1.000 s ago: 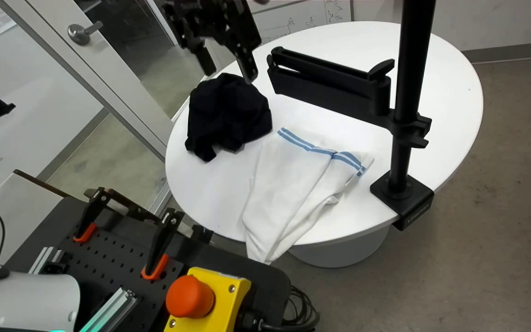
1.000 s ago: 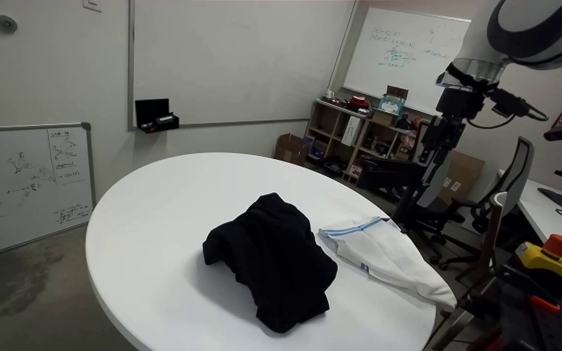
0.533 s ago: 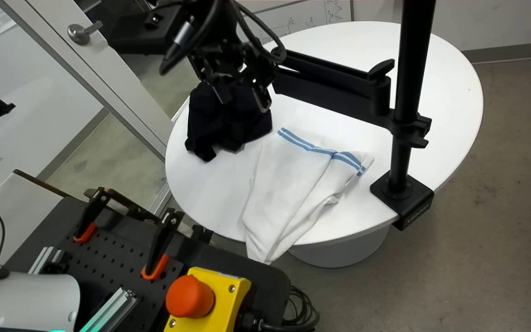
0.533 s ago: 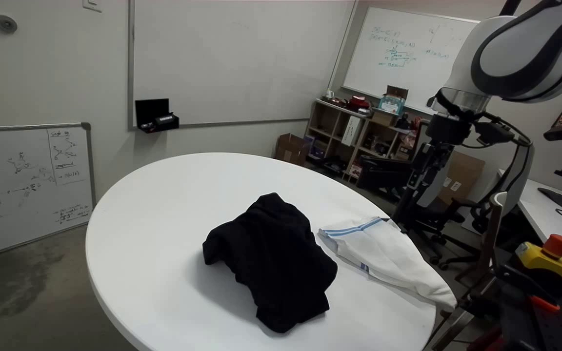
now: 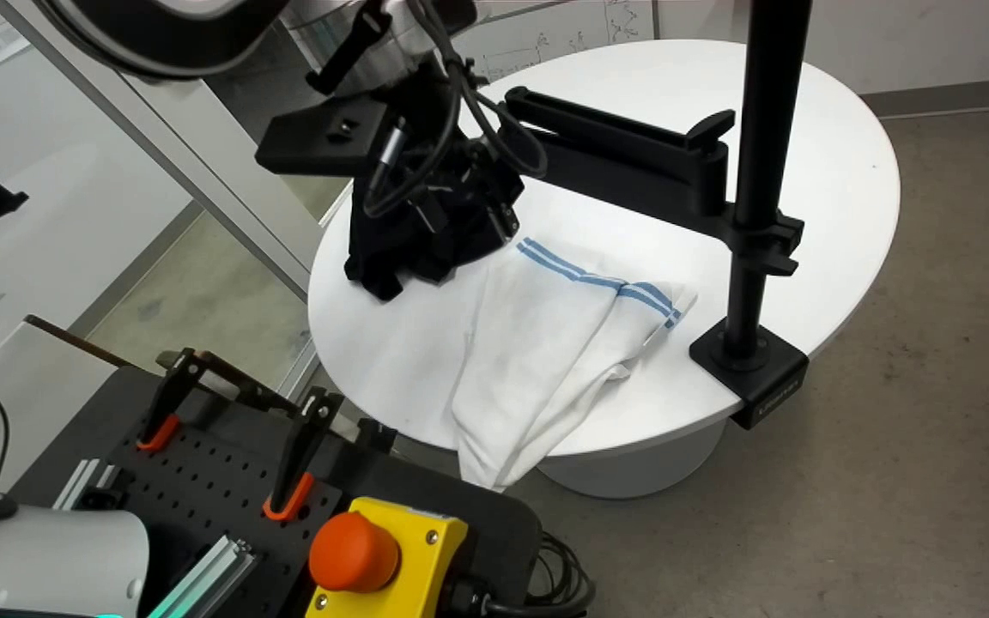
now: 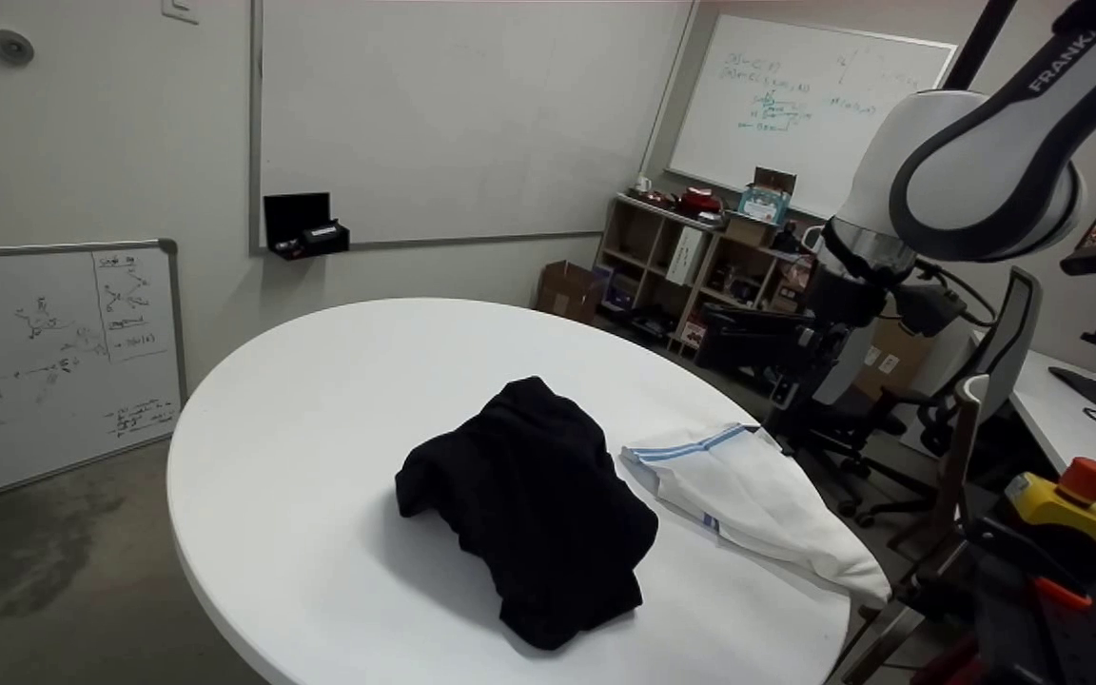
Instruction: Hang the towel on the stand then hang the black t-shirt on the stand
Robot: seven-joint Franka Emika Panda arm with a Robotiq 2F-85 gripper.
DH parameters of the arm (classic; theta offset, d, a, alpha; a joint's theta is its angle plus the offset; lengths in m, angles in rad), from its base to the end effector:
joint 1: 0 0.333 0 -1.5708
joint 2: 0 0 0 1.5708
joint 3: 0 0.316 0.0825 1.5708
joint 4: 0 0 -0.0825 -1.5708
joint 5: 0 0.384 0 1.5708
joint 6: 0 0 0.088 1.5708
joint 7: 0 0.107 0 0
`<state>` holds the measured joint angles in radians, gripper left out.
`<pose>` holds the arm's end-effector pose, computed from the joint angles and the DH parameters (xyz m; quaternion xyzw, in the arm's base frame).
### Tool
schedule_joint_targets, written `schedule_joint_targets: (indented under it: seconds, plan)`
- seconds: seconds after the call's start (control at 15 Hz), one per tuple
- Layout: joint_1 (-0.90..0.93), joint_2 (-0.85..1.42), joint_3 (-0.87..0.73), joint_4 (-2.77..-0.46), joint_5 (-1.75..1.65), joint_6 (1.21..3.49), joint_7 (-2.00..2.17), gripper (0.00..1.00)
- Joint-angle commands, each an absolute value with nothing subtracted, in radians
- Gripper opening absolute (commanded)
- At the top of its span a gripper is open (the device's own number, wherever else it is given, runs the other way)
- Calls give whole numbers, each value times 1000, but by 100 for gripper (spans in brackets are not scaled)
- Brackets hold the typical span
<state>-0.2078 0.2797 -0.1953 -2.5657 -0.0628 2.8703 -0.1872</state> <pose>0.4122 -0.1779 0.1683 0.9966 -0.0736 0.0033 0.0382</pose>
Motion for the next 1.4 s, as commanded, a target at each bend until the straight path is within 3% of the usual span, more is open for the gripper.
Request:
schedule_joint_targets:
  seconds: [0.0, 0.4, 1.33]
  plan:
    - [-191, 354, -197, -2572, -125, 2980, -198, 100]
    - [-130, 398, -236, -2588, -191, 3038, -176, 100]
    - [-179, 473, -285, -2494, -156, 3098, -147, 100]
